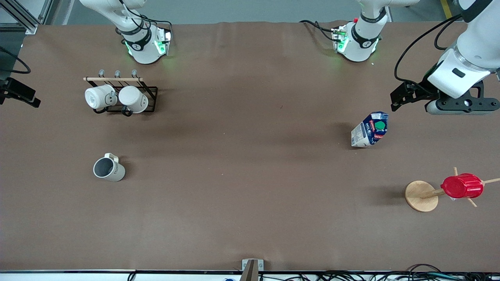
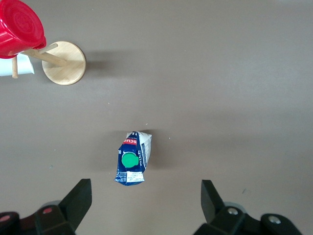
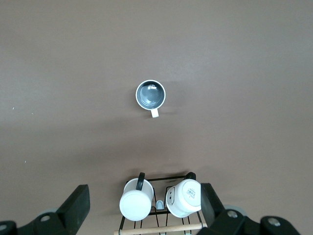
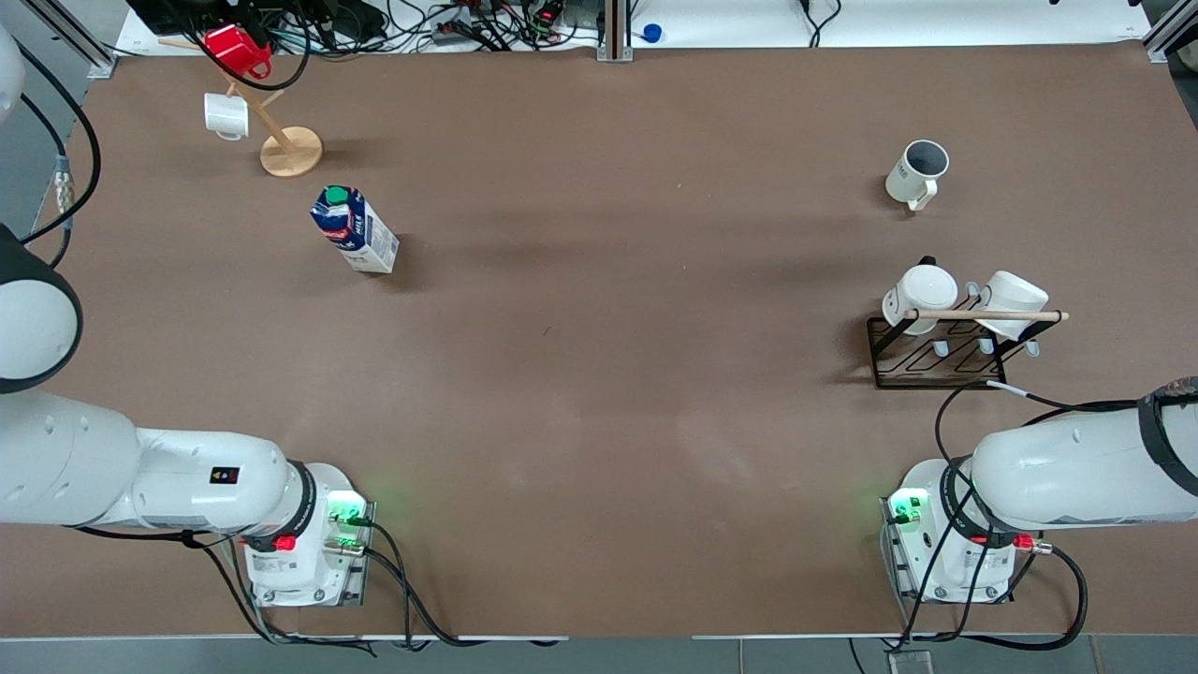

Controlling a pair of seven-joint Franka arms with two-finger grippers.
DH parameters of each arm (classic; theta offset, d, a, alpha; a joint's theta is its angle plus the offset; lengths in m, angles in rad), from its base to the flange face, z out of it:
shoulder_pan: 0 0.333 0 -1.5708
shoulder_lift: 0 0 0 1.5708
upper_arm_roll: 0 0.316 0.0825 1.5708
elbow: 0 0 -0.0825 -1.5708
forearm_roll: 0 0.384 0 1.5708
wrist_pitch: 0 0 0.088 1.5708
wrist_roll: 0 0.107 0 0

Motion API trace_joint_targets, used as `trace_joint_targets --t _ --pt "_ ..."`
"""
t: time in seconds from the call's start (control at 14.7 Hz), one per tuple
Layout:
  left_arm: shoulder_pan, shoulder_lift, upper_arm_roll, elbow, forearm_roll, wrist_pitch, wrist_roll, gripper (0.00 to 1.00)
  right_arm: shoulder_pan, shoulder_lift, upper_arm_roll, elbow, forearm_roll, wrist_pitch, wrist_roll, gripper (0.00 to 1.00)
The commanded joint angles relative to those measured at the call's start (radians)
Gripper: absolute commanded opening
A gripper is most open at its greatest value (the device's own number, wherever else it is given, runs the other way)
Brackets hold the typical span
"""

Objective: Place cup and milk on table
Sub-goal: 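Reach the right gripper to the white mug while the left gripper reaches the carton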

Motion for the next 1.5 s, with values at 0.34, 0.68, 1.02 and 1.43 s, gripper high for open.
trace_joint_targets --t 0.34,0.68,1.02,1.43 --pt "0.007 0.004 -0.010 0.002 0.021 -0.007 -0.008 0.99 -0.006 -0.030 0.011 -0.032 -0.003 0.002 0.005 1.00" --pt "0.011 0.050 -0.005 0.021 0.018 0.003 0.007 0.99 -0.008 -0.022 0.009 -0.033 -0.004 0.019 -0.012 1.00" --pt "0.020 0.117 -0.001 0.015 0.022 0.064 0.012 0.99 -0.019 0.114 -0.014 -0.084 -0.006 0.144 -0.110 1.00" --pt "0.019 0.147 -0.001 -0.163 0.024 0.219 0.016 0.99 -0.020 0.244 -0.018 -0.303 -0.006 0.549 -0.147 1.00"
